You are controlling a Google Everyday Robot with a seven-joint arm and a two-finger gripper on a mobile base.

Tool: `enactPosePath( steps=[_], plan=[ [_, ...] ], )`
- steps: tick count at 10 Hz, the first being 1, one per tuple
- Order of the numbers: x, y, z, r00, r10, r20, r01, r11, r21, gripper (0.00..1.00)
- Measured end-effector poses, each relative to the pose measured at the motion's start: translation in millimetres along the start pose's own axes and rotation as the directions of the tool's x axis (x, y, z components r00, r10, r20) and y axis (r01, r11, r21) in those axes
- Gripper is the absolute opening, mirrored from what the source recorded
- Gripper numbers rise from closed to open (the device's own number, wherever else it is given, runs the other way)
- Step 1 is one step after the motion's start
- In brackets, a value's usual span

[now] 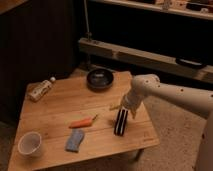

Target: Place the eraser on the white sponge

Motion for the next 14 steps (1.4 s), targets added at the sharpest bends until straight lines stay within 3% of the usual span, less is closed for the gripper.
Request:
enactPosePath(
  steps=[5,6,8,10,14],
  plan=[
    [1.4,16.7,32.7,0.998,0.036,0.056,-0.029,0.994,-0.11,0.8],
    [1.0,19.6,35.7,0.997,0.051,0.051,-0.043,0.99,-0.137,0.8],
    [4.4,21.7,36.6,0.995,0.104,-0.004,-0.104,0.982,-0.161,0.8],
    [5.7,24.6,37.2,0.989,0.141,-0.03,-0.145,0.974,-0.172,0.8],
    [7.9,35.6,44.0,0.984,0.176,-0.03,-0.179,0.963,-0.202,0.8]
  ],
)
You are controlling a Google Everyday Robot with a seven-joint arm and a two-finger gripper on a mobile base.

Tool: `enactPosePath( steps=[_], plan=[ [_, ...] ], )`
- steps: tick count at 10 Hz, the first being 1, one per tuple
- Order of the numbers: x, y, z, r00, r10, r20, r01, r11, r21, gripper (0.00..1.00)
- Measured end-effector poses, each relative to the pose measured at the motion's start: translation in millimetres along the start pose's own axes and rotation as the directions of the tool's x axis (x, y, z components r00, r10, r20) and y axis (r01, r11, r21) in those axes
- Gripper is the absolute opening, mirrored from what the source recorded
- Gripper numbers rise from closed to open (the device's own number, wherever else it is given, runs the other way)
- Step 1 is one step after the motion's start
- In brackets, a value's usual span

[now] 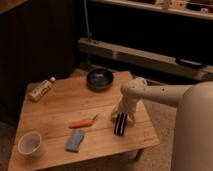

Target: Place the eraser on the white sponge

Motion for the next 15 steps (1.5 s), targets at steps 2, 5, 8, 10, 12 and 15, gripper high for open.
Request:
enactPosePath(
  steps=[2,5,8,10,12,15],
  plan=[
    [-0.2,-1.3,4.0,1.0,0.0,0.012,0.0,1.0,-0.014,0.8],
    [0.6,0.2,4.4,1.0,0.007,0.016,-0.007,1.0,-0.022,0.63],
    [0.8,-0.6,5.6,1.0,0.007,0.02,-0.006,1.0,-0.03,0.55],
    [1.3,-0.1,6.3,1.0,0.011,0.027,-0.01,0.999,-0.036,0.55],
    [2.8,-0.6,2.8,0.999,0.025,0.034,-0.024,0.999,-0.031,0.55],
    [3.9,-5.8,-6.4,0.998,0.05,0.046,-0.049,0.999,-0.021,0.35]
  ],
)
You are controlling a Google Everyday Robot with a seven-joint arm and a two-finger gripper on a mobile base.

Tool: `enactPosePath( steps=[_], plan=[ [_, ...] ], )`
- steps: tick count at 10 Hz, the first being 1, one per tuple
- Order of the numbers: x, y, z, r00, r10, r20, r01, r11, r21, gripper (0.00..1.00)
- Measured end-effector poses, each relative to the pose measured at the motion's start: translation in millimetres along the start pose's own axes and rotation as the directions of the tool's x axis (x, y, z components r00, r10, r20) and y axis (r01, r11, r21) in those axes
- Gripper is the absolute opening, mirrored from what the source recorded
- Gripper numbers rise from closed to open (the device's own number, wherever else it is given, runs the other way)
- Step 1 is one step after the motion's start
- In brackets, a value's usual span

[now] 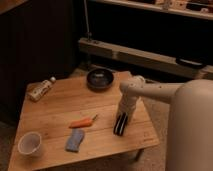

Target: Place the eraser on the white sponge

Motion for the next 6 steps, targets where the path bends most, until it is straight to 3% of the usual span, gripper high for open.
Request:
enactPosePath(
  steps=[1,6],
  plan=[
    [-0.6,-2.3,-0.8,1.0,0.003,0.006,-0.003,1.0,0.0,0.31],
    [-2.0,-6.8,9.5,0.999,-0.002,0.044,0.004,0.999,-0.046,0.3]
  ],
)
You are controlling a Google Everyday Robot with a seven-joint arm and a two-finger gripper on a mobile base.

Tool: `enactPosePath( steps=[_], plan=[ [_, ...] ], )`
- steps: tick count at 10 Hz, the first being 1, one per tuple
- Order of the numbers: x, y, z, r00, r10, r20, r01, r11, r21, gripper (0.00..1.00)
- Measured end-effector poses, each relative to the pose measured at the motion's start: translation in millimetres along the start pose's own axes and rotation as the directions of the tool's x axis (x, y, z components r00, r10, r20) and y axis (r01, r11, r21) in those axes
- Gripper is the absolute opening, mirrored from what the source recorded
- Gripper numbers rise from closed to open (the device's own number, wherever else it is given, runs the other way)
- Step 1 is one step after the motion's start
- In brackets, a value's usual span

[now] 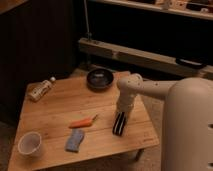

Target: Place the eraser on the white sponge

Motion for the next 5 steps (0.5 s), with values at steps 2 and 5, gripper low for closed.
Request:
enactPosePath(
  steps=[2,5],
  plan=[
    [0.4,2.7,-2.0,1.0,0.002,0.0,-0.002,1.0,-0.001,0.3],
    [0.9,2.5,-2.6,1.0,-0.002,0.013,0.002,1.0,0.012,0.3]
  ],
)
